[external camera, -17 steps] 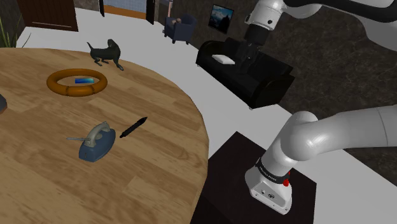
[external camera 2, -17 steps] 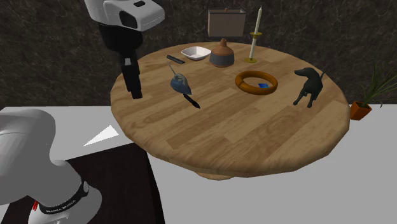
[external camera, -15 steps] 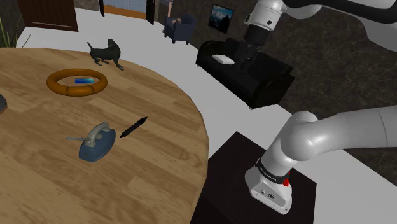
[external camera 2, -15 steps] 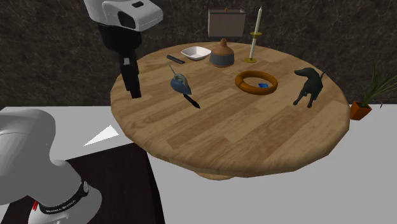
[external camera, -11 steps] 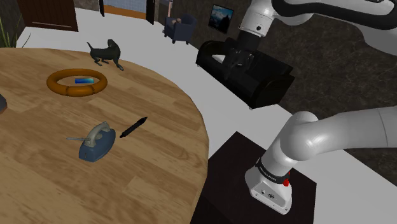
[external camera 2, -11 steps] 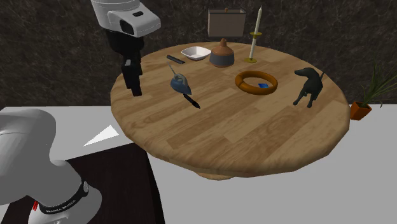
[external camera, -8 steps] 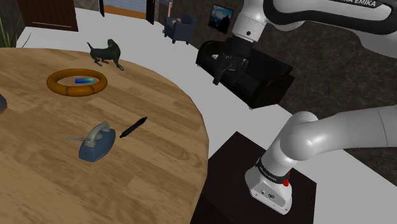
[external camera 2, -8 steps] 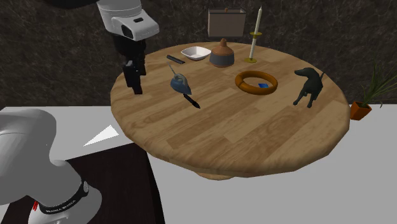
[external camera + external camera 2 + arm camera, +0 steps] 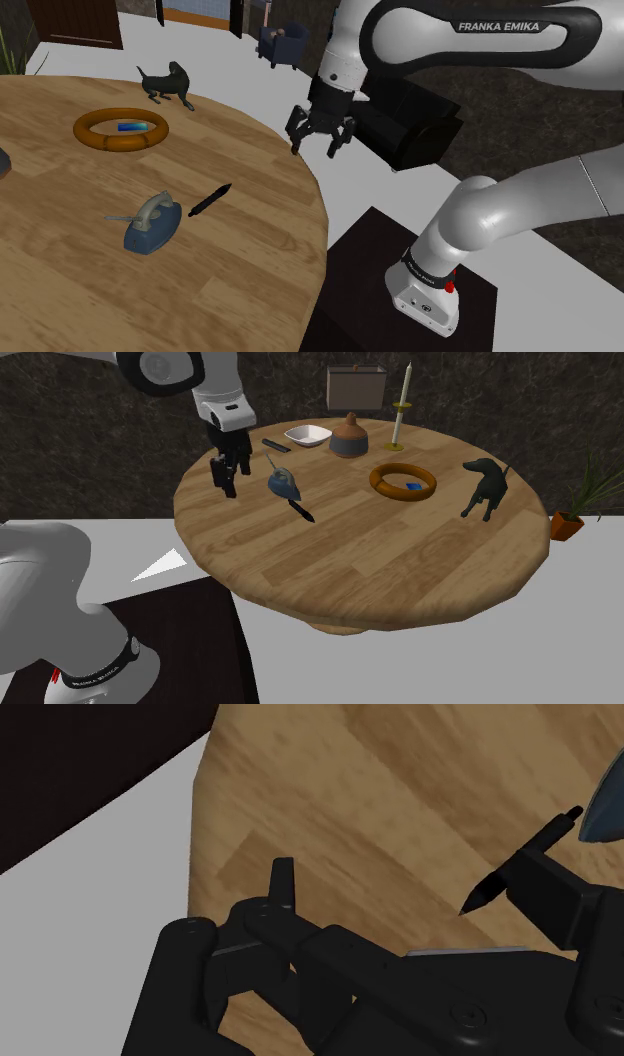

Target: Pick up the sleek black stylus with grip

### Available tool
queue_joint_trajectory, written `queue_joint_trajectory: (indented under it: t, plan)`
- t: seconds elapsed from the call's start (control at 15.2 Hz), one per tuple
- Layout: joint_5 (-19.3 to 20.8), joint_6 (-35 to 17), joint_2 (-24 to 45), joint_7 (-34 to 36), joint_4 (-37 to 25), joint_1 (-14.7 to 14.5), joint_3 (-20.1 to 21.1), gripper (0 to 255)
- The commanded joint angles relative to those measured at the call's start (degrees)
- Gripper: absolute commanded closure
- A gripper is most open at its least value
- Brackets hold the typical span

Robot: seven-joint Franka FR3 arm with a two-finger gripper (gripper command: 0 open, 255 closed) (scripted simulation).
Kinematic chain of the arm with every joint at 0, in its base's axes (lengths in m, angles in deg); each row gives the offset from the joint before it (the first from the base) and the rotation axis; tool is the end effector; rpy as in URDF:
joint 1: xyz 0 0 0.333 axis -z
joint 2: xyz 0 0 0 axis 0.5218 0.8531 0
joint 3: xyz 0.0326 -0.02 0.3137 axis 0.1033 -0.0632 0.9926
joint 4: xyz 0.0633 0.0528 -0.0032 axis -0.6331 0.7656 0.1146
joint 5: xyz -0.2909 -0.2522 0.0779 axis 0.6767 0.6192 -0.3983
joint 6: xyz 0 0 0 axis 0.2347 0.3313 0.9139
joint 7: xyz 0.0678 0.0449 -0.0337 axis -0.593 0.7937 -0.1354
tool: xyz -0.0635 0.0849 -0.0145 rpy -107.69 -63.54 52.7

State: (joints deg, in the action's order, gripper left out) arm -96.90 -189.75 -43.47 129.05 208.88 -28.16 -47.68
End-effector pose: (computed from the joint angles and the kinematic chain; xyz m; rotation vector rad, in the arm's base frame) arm 0.3426 0.1670 0.5027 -2.9405 0.8162 -0.0027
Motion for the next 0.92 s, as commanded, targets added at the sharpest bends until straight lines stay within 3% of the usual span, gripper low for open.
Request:
queue_joint_trajectory:
  t: [0.0,0.26,0.46,0.73,0.86]
  plan:
    - [-0.29,-3.03,3.56,6.09,-1.17,1.31,3.76,0]
    - [1.51,-8.64,12.13,18.45,-4.82,4.87,11.33,0]
    - [5.45,-12.39,19.82,28.83,-8.50,8.28,17.05,0]
    - [15.68,-15.97,32.43,45.21,-14.62,12.33,23.63,0]
    - [22.74,-16.59,39.69,54.28,-18.30,12.49,24.95,0]
